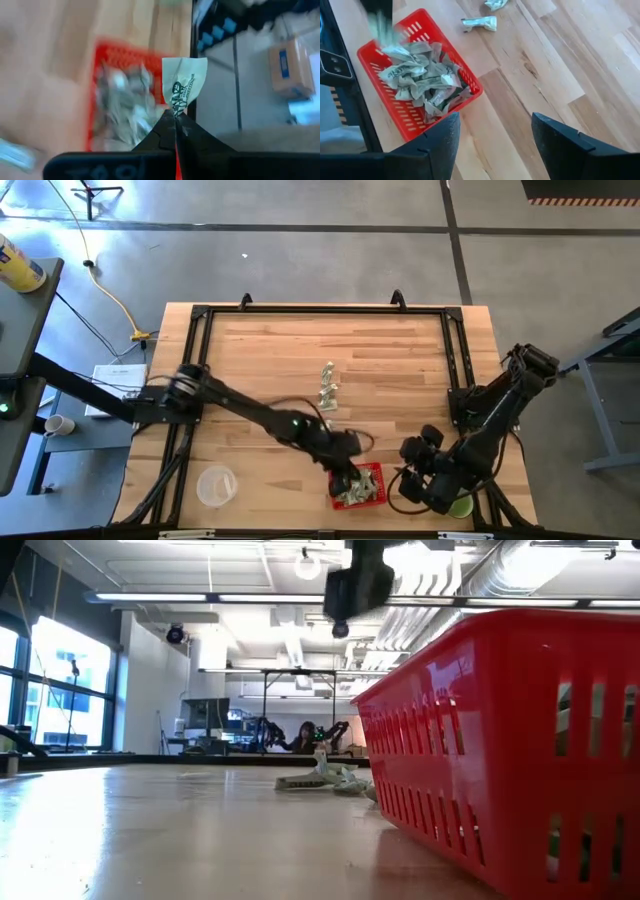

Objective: Pick and place items into bin
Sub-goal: Put the white stevia packet into the red bin

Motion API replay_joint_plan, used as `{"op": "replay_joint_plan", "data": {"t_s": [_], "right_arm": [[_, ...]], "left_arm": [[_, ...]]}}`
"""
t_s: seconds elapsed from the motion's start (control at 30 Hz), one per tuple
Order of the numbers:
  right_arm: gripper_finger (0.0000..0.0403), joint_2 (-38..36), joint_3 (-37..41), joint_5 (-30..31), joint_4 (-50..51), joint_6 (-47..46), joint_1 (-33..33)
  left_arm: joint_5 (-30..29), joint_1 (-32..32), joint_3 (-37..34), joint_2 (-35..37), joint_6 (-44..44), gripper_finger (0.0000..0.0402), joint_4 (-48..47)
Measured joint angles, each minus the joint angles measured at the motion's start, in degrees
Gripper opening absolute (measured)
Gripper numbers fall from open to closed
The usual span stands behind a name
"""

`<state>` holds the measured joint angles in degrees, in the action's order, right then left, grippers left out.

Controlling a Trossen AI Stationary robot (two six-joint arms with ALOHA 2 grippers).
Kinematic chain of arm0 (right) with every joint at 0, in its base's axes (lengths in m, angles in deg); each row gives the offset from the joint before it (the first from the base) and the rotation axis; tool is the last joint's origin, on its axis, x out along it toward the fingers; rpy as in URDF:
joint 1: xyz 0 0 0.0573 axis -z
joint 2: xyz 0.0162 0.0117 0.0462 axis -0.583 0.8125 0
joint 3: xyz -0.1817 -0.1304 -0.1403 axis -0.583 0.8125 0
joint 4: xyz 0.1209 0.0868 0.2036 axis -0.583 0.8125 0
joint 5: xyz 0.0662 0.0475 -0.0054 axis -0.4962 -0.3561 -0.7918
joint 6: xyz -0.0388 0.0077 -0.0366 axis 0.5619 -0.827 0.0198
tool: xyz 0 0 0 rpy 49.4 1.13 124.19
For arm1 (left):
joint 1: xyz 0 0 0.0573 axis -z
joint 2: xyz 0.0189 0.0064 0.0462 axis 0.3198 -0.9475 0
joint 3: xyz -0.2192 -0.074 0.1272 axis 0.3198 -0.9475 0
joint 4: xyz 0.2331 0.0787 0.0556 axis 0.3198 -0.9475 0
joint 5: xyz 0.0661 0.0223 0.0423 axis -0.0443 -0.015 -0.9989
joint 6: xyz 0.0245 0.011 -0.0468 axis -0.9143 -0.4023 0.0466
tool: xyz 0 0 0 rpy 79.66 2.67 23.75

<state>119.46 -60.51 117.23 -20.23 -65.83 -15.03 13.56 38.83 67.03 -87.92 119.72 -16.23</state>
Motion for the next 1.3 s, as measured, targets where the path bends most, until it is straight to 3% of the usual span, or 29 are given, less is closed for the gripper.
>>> {"op": "replay_joint_plan", "data": {"t_s": [0.23, 0.43, 0.53, 0.6, 0.7, 0.8, 1.03, 1.3], "right_arm": [[0.0236, 0.1, 0.0, 0.4, 0.2, 0.5, 0.2], [0.0236, 0.1, 0.0, -0.3, 0.2, 0.5, 0.2], [0.0236, 0.1, 0.0, -0.5, 0.6, 0.6, 0.1], [0.0236, 0.2, 0.0, -0.6, 0.8, 0.7, 0.1], [0.0236, 0.2, 0.0, -0.5, 1.5, 0.7, 0.2], [0.0236, 0.2, 0.0, -0.2, 2.4, 0.7, 0.6], [0.0236, 0.2, 0.0, -0.3, 3.6, 2.1, 3.1], [0.0236, 0.2, 0.0, -0.9, 4.2, 1.1, 3.9]], "left_arm": [[4.7, 1.6, 3.0, -6.8, 7.8, 0.0084, 0.6], [5.2, 0.1, 3.2, -3.0, 7.8, 0.0178, -4.3], [5.2, -1.1, 3.1, -0.4, 4.6, 0.0225, -14.6], [2.1, -2.1, 3.1, 1.8, 1.6, 0.025, -23.9], [-8.6, -3.4, 3.3, 4.3, -4.6, 0.0275, -34.7], [-14.6, -5.3, 2.9, 4.0, -12.6, 0.0286, -41.6], [-11.9, -10.8, 3.0, -1.9, -23.2, 0.0285, -38.0], [-7.8, -12.3, 2.9, -5.5, -30.4, 0.0286, -37.7]]}}
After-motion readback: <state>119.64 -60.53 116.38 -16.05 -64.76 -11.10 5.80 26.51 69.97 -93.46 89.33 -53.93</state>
